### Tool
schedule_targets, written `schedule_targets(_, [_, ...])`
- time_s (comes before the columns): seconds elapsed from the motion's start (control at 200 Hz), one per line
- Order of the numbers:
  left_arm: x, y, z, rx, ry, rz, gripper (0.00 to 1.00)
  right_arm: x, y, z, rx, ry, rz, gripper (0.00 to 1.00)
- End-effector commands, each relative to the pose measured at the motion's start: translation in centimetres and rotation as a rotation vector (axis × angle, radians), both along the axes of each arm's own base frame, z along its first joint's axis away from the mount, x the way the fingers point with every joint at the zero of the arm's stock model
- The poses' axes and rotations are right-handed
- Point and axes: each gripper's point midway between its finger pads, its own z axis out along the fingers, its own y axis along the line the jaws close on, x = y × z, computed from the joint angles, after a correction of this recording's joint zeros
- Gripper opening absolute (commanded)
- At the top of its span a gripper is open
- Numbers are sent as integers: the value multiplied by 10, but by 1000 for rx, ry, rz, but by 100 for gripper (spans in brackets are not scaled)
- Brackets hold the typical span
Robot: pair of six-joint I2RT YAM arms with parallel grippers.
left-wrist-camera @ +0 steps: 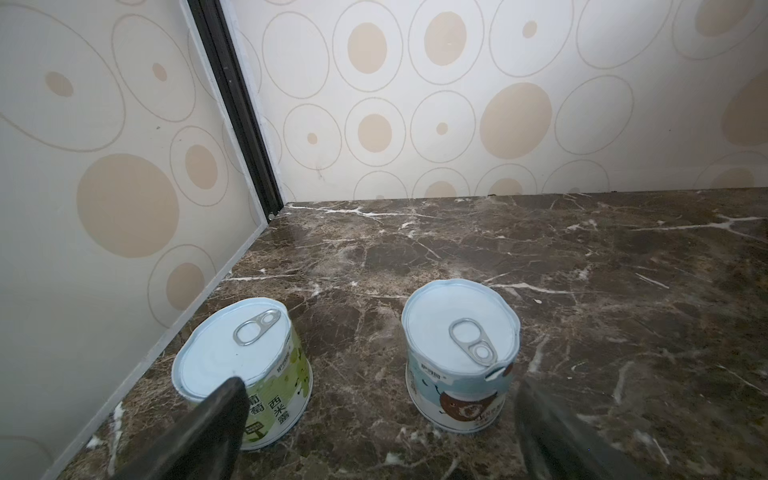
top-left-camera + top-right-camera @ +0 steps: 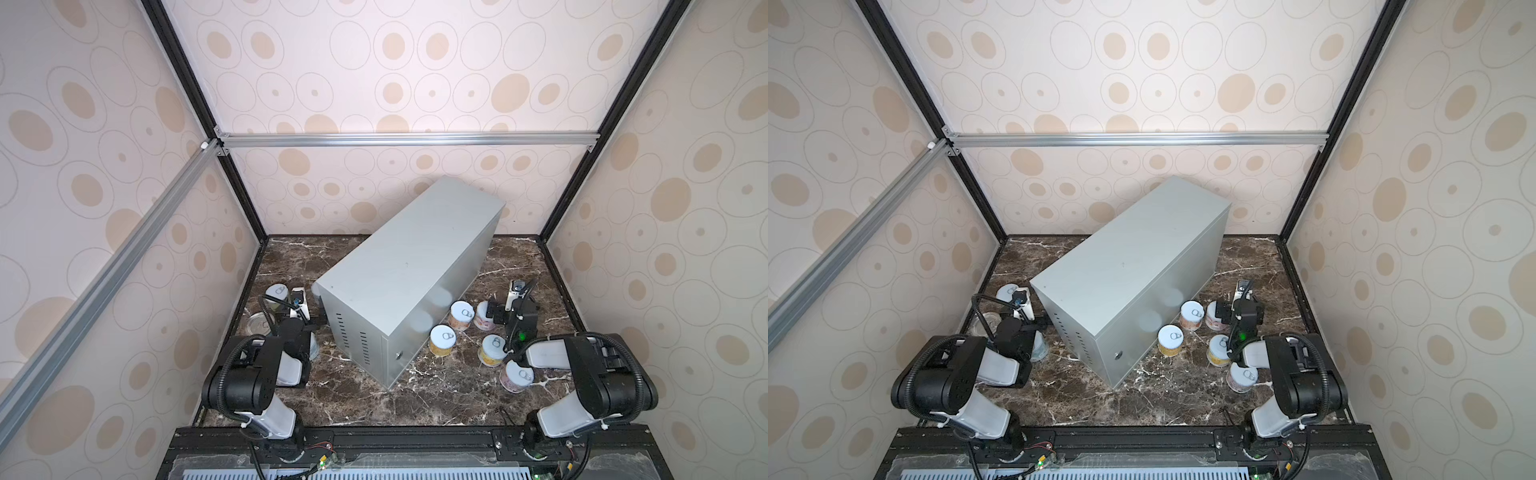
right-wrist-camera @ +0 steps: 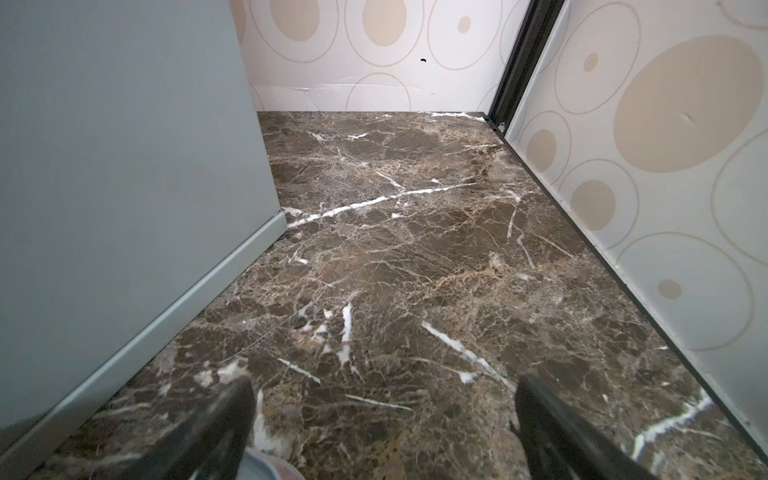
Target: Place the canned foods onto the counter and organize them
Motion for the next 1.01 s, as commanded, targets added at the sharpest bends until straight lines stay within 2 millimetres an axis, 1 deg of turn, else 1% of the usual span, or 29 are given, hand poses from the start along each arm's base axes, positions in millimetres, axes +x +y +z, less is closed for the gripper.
schedule_targets(0.0, [0, -2, 12, 19, -47, -3, 99, 1, 1, 0, -6, 13, 13, 100])
schedule_targets(0.365, [1, -1, 12, 16, -42, 1, 99, 1, 2, 0, -7, 14, 14, 100])
schedule_targets(0.5, [5, 9, 9, -12, -25, 43, 99, 1, 2, -1, -8, 16, 15, 100])
schedule_targets(1.0, [5, 10, 8, -13, -24, 45, 99, 1, 2, -1, -5, 15, 14, 100])
